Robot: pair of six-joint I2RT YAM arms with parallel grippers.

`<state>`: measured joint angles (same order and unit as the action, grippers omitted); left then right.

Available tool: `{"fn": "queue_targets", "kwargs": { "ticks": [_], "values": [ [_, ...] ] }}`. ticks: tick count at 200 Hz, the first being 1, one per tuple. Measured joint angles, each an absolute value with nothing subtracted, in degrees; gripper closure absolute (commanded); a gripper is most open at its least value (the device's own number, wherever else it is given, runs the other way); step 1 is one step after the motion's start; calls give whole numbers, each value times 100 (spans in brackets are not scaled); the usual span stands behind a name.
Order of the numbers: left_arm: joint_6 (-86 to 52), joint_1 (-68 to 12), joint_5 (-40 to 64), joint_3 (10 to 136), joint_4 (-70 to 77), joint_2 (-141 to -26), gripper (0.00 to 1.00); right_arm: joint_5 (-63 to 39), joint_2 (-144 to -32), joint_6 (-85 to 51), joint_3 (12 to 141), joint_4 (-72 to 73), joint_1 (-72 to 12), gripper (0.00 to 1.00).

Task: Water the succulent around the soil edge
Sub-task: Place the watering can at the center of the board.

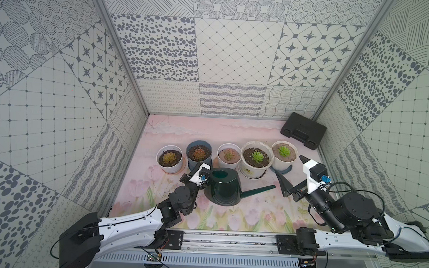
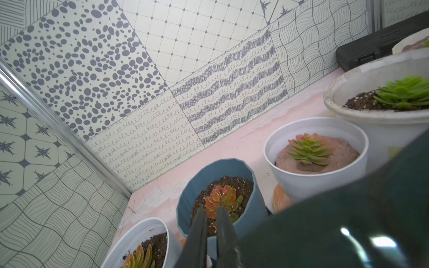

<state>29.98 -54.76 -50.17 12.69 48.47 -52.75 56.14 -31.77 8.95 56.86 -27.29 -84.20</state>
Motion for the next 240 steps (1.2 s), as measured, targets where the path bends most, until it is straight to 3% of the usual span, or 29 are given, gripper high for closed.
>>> {"fn": "queue_targets", "kwargs": {
  "ticks": [95, 240],
  "values": [
    [2471, -5568, -5408, 740, 6005, -6700, 100, 3986, -3708, -82, 5330, -2644, -6578, 3],
    [1579, -5736, -5725, 1774, 6652, -9170, 100, 3144, -3924, -434, 5048, -2294, -6152, 3]
  ]
}}
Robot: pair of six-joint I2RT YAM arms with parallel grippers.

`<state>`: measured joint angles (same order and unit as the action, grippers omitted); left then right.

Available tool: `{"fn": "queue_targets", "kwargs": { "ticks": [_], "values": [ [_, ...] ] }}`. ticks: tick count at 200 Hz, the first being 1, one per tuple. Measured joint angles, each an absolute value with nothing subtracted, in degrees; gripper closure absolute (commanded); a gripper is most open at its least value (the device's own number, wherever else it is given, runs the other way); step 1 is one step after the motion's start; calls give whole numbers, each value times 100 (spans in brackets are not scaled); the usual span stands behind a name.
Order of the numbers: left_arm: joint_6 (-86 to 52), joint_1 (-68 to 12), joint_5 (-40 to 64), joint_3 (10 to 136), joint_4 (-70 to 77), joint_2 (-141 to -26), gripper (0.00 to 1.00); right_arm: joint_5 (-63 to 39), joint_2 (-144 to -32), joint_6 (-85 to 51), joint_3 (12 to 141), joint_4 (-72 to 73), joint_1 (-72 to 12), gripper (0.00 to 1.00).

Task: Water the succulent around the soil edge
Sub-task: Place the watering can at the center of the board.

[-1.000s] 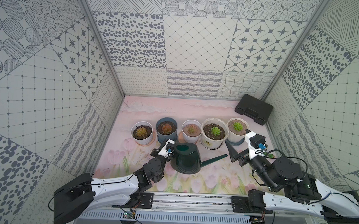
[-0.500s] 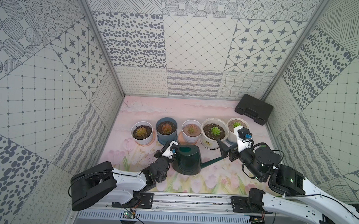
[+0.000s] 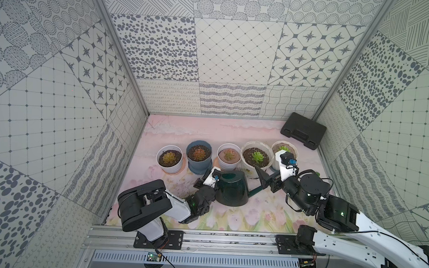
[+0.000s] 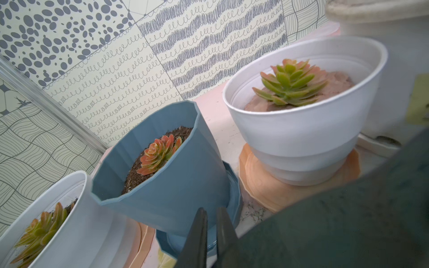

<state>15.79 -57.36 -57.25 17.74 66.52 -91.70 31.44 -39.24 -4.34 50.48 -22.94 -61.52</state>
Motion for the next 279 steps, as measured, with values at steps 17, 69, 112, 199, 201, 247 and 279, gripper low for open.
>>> {"fn": "queue_targets", "kwargs": {
  "ticks": [17, 69, 112, 199, 201, 247, 279],
  "values": [
    [1540, -5780, -5732, 1809, 6683, -9240, 92, 3122, -3861, -432, 5015, -2287, -6128, 3],
    [1498, -5970, -5730, 1802, 6820, -9026, 64, 3083, -3649, -432, 4919, -2283, -6097, 2],
    [1267, -6051, -5699, 1802, 6366, -8302, 61, 3046, -3492, -436, 4893, -2283, -6077, 3],
    [-222, -6071, -5642, 1796, 3850, -6689, 48, 3000, -3369, -635, 4893, -2447, -6071, 2],
    [-246, -6071, -5642, 1791, 3815, -6672, 47, 3000, -3369, -650, 4893, -2453, -6071, 2],
    [-1131, -6106, -5415, 1546, 2587, -5996, 29, 3002, -3361, -893, 4890, -2593, -6071, 3],
    [-1608, -6180, -5196, 1549, 1671, -5328, 1, 3009, -3358, -1013, 4884, -2740, -6071, 2]
  ]
}}
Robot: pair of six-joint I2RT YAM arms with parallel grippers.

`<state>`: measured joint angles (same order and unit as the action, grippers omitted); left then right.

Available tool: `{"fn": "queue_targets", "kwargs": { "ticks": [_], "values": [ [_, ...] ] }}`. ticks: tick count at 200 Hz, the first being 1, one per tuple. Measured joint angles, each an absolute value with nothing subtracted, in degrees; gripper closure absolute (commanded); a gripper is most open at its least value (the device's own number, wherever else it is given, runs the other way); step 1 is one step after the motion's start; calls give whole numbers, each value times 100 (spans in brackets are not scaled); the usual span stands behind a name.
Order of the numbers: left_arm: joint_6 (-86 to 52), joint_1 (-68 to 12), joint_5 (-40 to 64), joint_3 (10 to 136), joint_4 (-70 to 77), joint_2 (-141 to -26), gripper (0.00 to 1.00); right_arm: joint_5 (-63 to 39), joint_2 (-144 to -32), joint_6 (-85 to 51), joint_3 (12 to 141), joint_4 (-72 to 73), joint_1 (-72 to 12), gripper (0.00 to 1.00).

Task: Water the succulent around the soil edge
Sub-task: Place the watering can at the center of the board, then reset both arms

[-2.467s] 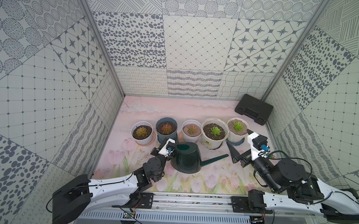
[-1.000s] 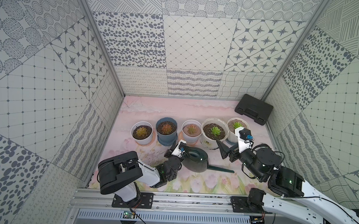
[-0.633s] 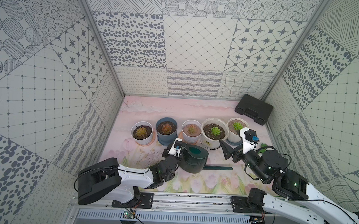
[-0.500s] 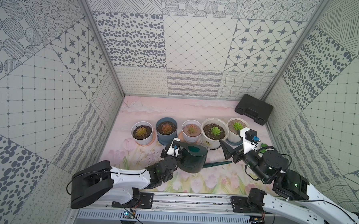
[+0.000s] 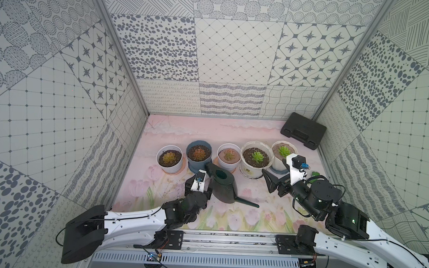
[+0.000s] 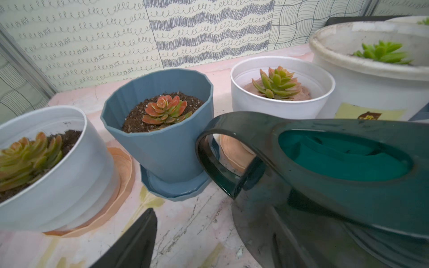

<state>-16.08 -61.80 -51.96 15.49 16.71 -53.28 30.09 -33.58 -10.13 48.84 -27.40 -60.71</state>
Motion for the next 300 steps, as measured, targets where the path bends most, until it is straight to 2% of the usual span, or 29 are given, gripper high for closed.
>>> {"fn": "queue_targets", "kwargs": {
  "ticks": [60, 79, 97, 113, 135, 183, 214, 254, 300],
  "values": [
    [-2390, -6219, -5140, 2167, -449, -3393, 1, 3487, -3533, -893, 4810, -2731, -5889, 3],
    [-2056, -6219, -5363, 2357, -537, -3030, 1, 3675, -3859, -694, 4783, -2600, -5369, 3],
    [-1393, -6014, -5478, 2410, -233, -2998, 1, 3697, -4198, -659, 4727, -2427, -4425, 2],
    [-908, -5376, -5408, 2530, 1, -3144, 1, 3599, -4407, -814, 4550, -2268, -3441, 3],
    [-733, -4082, -5046, 2753, 250, -3518, 1, 3642, -4370, -1076, 4049, -1907, -2333, 3],
    [-410, -1793, -4296, 2814, 1162, -4353, 1, 3977, -4342, -1431, 2965, -862, -871, 3],
    [-224, -464, -3780, 3076, 1400, -4818, 1, 4036, -4458, -1396, 2152, 169, -609, 3],
    [-270, 1096, -2836, 3229, 1514, -5360, 1, 3916, -5387, -1520, 1946, 1278, -548, 3],
    [-429, 1627, -2064, 2860, 1540, -6357, 0, 3883, -6650, -1608, 1472, 2615, -499, 2]
  ]
}}
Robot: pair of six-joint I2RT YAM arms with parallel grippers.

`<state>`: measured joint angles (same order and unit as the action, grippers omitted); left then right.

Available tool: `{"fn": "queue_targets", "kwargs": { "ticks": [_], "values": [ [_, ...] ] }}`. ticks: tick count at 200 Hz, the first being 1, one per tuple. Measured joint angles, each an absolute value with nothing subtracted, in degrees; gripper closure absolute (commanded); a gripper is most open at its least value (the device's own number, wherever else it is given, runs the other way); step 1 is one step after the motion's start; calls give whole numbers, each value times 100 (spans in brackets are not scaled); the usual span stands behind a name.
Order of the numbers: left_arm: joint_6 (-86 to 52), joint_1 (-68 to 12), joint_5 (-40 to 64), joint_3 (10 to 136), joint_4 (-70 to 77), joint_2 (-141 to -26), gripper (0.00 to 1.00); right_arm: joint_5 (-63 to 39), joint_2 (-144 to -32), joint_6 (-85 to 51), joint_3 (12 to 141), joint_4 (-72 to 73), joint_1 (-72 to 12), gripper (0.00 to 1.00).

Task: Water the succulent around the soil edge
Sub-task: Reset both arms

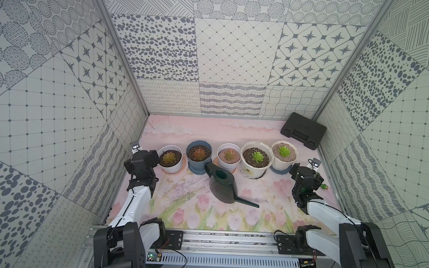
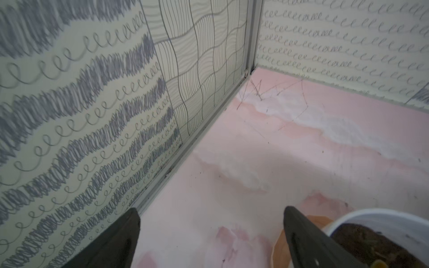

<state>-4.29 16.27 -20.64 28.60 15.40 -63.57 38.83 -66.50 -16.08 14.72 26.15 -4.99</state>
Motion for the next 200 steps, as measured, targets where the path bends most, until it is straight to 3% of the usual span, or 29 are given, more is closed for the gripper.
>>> {"fn": "queue_targets", "kwargs": {
  "ticks": [74, 149, 200],
  "values": [
    [-456, 1767, -884, 2989, 1787, -6812, 0, 3304, -7850, -1476, 1002, 5192, -349, 2],
    [-668, 1645, -19, 2488, 1734, -6123, 0, 2910, -7964, -1284, 1264, 5341, -311, 3],
    [-945, 1017, 78, 1752, 2161, -5673, 1, 2814, -7964, -1221, 1264, 5358, -311, 2]
  ]
}}
